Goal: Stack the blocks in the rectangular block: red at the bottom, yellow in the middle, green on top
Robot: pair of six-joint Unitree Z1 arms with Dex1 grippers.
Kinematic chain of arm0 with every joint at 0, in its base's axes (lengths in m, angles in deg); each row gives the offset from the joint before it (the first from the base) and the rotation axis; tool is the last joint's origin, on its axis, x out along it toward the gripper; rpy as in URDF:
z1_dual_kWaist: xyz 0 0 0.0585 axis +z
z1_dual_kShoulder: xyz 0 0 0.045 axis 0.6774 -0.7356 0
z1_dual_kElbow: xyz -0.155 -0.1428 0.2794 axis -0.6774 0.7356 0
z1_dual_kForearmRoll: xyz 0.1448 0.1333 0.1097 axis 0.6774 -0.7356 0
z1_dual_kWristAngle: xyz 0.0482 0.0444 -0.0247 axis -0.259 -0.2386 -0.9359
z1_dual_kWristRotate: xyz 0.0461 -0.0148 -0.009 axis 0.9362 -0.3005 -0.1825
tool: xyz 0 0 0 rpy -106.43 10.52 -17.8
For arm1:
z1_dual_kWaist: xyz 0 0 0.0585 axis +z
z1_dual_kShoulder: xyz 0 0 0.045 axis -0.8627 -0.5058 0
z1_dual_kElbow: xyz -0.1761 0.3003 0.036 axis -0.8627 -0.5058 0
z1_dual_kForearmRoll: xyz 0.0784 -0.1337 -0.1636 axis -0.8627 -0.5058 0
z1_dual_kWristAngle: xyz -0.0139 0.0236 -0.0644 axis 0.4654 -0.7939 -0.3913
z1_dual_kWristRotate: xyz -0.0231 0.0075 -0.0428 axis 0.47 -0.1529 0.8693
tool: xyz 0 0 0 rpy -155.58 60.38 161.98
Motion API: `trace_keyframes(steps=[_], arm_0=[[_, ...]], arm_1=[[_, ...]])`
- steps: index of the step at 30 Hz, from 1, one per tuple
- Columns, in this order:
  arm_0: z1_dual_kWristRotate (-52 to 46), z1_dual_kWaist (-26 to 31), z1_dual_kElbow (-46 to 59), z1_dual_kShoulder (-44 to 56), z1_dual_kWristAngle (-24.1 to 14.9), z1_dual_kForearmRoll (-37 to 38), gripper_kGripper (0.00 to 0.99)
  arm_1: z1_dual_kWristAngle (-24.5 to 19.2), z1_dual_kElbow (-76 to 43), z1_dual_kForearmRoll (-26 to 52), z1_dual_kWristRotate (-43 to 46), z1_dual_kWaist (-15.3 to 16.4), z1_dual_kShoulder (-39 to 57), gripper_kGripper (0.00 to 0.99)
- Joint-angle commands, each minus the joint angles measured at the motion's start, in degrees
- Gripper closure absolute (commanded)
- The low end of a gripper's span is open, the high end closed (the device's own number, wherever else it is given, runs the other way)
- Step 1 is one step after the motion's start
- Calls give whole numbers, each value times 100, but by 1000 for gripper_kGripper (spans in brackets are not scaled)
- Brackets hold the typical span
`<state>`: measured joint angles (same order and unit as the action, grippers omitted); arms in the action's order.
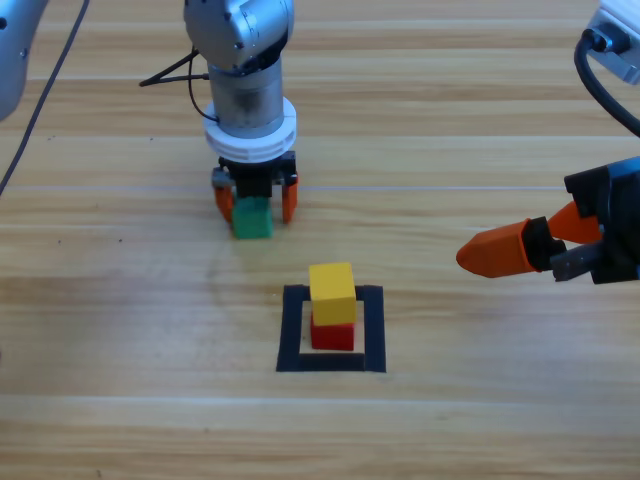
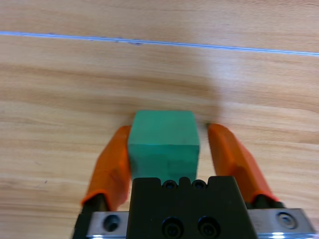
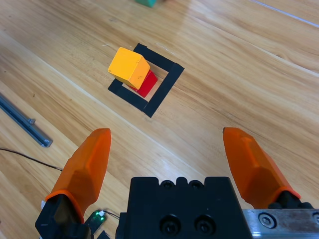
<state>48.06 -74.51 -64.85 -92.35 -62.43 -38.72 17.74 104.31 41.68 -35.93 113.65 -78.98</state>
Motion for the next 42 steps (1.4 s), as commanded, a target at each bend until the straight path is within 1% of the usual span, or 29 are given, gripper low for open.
trace_keyframes(steps=[1, 2, 3, 8, 14, 16, 19, 22, 28, 30, 32, 33, 38, 42], arm_0=[[336, -39, -24, -392, 66, -19, 814], [415, -30, -24, -374, 66, -28, 909], [467, -30, -7, -348, 57, -36, 952], [749, -56, -59, -5, 49, -54, 955], [1267, -118, -253, 1041, 128, -283, 982], [1434, -197, -402, 1375, 268, -414, 982], [1663, -399, -446, 1770, 506, -529, 982], [1856, -724, -543, 1885, 681, -678, 982], [1918, -1366, -341, 1893, 716, -704, 982], [1751, -1524, -218, 1841, 681, -704, 982], [1390, -1665, -147, 1770, 567, -704, 982], [1021, -1700, -33, 1762, 409, -704, 982], [125, -1902, 195, 1797, 110, -713, 981], [-965, -2139, 529, 1911, -268, -713, 979]], arm_1=[[-96, -92, 74, 20, -138, -309, 0], [-96, -92, 74, 20, -138, -318, 0], [-96, -92, 74, 20, -138, -318, 0], [-96, -83, 74, 20, -138, -318, 0], [-96, -66, 74, 20, -138, -344, 0], [-96, -57, 74, 20, -138, -362, 0], [-96, -40, 65, 20, -138, -380, 0], [-96, -40, 65, 20, -138, -380, 0], [-96, -31, 56, 11, -138, -397, 0], [-96, -31, 39, 11, -138, -388, 0], [-105, -22, 30, 11, -138, -388, 0], [-96, -22, 21, 11, -138, -388, 0], [-96, -13, 21, 11, -138, -388, 0], [-105, -22, 21, 3, -138, -397, 0]])
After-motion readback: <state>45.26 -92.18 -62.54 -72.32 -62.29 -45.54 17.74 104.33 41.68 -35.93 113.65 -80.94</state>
